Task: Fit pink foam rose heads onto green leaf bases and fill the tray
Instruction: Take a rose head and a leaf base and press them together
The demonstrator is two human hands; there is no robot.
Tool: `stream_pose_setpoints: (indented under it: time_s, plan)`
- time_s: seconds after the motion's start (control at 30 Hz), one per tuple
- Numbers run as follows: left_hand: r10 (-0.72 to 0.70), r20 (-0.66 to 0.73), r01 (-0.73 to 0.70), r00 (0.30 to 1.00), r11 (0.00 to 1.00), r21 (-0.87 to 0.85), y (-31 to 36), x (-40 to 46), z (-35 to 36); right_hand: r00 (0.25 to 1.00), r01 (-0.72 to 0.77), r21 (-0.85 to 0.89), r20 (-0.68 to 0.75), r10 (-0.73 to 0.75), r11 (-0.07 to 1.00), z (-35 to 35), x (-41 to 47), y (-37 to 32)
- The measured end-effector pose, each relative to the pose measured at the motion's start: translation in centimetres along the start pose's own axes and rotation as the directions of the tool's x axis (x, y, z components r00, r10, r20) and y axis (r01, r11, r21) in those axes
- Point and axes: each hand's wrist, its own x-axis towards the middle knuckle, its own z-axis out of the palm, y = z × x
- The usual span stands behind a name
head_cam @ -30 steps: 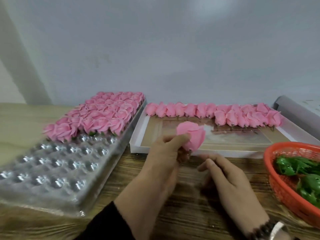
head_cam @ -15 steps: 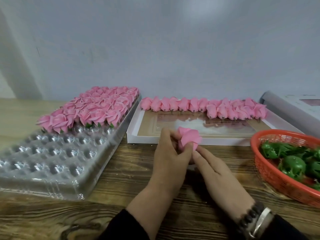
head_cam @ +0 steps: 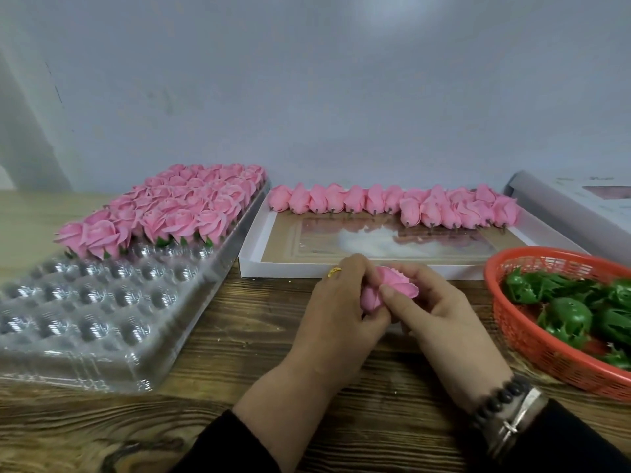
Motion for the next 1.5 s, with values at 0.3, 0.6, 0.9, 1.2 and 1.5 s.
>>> stream_pose_setpoints:
  time_s: [0.3, 0.6, 0.9, 1.2, 1.5]
  plan:
    - [-0.279, 0.198, 0.317, 0.94, 0.928, -0.197, -0.2, -0.3, -0.1, 0.988, 0.144, -0.163, -0.029, -0.15, 0.976, 0.1, 0.0, -0.1]
    - [-0.33, 0.268, 0.412, 0.905, 0.837, -0.359, 0.3, -0.1, 0.1, 0.951, 0.308, -0.424, 0.145, -0.272, 0.852, 1.0, -0.6, -0.4]
    - [-0.356, 0.096, 0.341, 0.93, 0.732, -0.59, 0.1, 0.1, -0.7, 0.86, 0.459, -0.389, -0.03, -0.509, 0.799, 1.4, -1.2, -0.7]
    - [-0.53, 0.154, 0.339, 0.834, 0.27, -0.901, 0.4, 0.3, -0.6, 0.978, 0.208, -0.198, 0.025, -0.207, 0.958, 2.8, -0.5, 0.7]
    - [-0.479, 0.264, 0.399, 0.837, 0.206, -0.893, 0.4, 0.3, 0.3, 0.989, 0.122, -0.342, -0.033, -0.142, 0.932, 2.8, -0.3, 0.2]
